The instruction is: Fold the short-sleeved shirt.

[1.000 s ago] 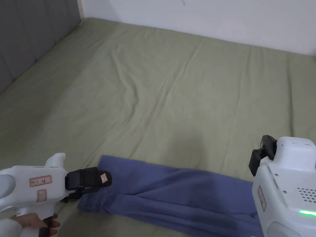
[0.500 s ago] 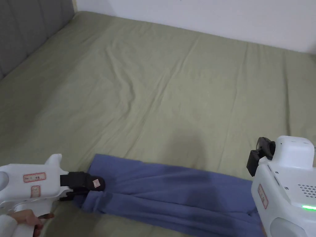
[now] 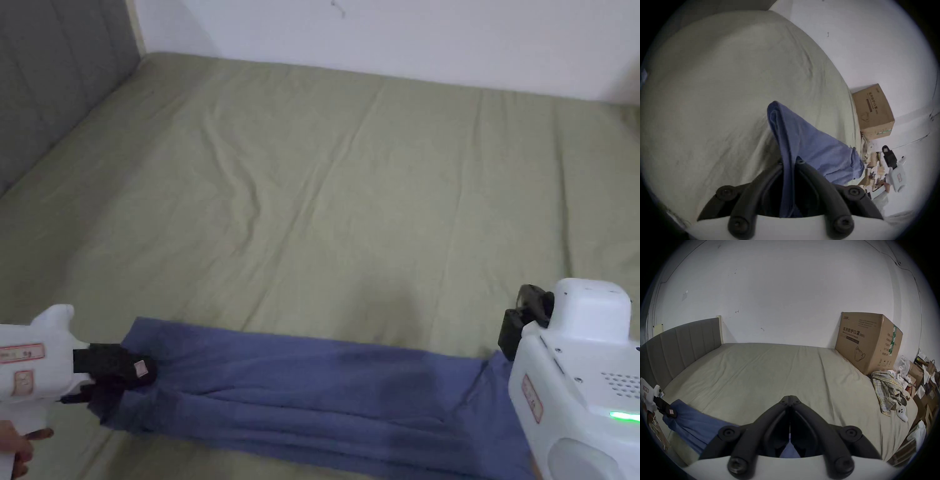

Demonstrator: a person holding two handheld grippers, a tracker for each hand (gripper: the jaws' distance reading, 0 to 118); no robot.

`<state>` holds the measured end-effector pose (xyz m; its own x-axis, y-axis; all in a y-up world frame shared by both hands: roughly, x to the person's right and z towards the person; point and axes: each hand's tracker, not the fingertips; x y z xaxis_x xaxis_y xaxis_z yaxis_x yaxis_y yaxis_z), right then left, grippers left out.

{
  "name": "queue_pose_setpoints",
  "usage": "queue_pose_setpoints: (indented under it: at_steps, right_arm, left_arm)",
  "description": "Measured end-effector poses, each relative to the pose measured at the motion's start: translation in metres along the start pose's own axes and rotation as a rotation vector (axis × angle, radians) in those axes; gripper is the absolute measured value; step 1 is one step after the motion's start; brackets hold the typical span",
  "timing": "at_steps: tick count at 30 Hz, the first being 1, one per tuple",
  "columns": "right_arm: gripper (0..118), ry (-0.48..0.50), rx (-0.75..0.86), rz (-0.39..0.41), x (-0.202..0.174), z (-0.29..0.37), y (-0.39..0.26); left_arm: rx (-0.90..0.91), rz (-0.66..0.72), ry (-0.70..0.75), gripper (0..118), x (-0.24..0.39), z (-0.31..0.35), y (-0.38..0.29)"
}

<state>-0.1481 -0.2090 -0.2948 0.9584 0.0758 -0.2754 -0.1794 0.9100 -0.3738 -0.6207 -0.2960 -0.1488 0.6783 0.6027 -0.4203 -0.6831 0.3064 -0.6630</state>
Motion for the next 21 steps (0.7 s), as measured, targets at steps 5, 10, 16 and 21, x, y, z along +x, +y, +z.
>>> queue_pose_setpoints:
  at_steps: [5, 10, 16, 21]
  right_arm:
    - [1, -0.011, 0.017, -0.031, 0.019, 0.009, -0.001]
    - [1, -0.029, 0.042, -0.067, 0.039, 0.017, -0.003]
    - [1, -0.063, 0.048, -0.097, 0.066, 0.024, -0.011]
    - [1, -0.088, 0.036, -0.149, 0.089, 0.023, -0.019]
  left_arm:
    - [0.032, -0.074, 0.083, 5, 0.066, 0.018, -0.001]
    - [0.079, -0.280, 0.090, 5, 0.159, 0.024, -0.012]
    - [0.007, -0.449, 0.017, 5, 0.256, -0.030, -0.046]
    - [-0.092, -0.572, -0.036, 6, 0.296, -0.096, -0.075]
